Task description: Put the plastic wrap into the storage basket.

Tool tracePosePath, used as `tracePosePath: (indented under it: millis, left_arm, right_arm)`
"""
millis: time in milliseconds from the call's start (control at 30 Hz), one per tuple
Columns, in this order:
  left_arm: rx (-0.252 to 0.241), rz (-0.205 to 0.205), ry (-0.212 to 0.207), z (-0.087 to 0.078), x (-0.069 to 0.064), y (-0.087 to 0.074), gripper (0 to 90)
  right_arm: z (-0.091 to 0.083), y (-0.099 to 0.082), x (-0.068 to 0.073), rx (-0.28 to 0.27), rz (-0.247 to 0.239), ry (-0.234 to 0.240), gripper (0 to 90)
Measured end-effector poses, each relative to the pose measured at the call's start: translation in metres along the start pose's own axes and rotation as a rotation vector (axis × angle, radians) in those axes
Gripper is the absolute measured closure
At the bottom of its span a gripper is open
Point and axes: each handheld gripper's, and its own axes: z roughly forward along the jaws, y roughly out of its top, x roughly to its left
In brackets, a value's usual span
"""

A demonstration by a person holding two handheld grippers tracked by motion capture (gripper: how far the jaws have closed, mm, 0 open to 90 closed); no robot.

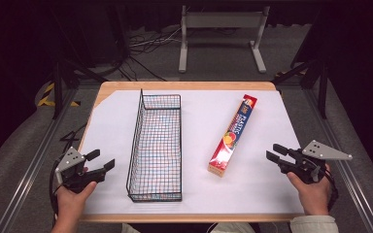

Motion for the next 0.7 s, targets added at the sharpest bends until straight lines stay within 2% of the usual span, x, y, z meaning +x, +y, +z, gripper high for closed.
tracePosePath:
  millis: [133, 267, 300, 467, 567, 667, 700]
  left_arm:
    - [-0.002, -0.010, 0.002, -0.001, 0.000, 0.000, 29.2]
    - [-0.002, -0.006, 0.009, -0.001, 0.000, 0.000, 29.2]
    - [0.002, -0.006, 0.008, -0.001, 0.000, 0.000, 29.2]
    - [-0.003, -0.013, 0.009, -0.002, 0.000, -0.001, 29.2]
    - [-0.003, -0.014, 0.012, -0.003, 0.001, -0.001, 29.1]
    - [-0.003, -0.014, 0.009, -0.003, 0.001, -0.001, 29.1]
    - [-0.002, -0.012, 0.008, -0.002, 0.001, -0.001, 29.1]
  right_arm:
    - [0.000, 0.002, -0.001, -0.007, 0.020, 0.007, 55.8]
    - [0.006, 0.004, 0.001, 0.016, -0.005, 0.002, 55.0]
    - [0.013, 0.007, 0.004, 0.032, -0.014, 0.000, 55.1]
    - [0.023, 0.015, 0.011, 0.046, -0.029, 0.007, 55.1]
    - [0.031, 0.024, 0.013, 0.057, -0.030, 0.037, 53.3]
    - [0.042, 0.035, 0.016, 0.068, -0.030, 0.103, 49.5]
    - [0.046, 0.038, 0.017, 0.074, -0.037, 0.110, 49.1]
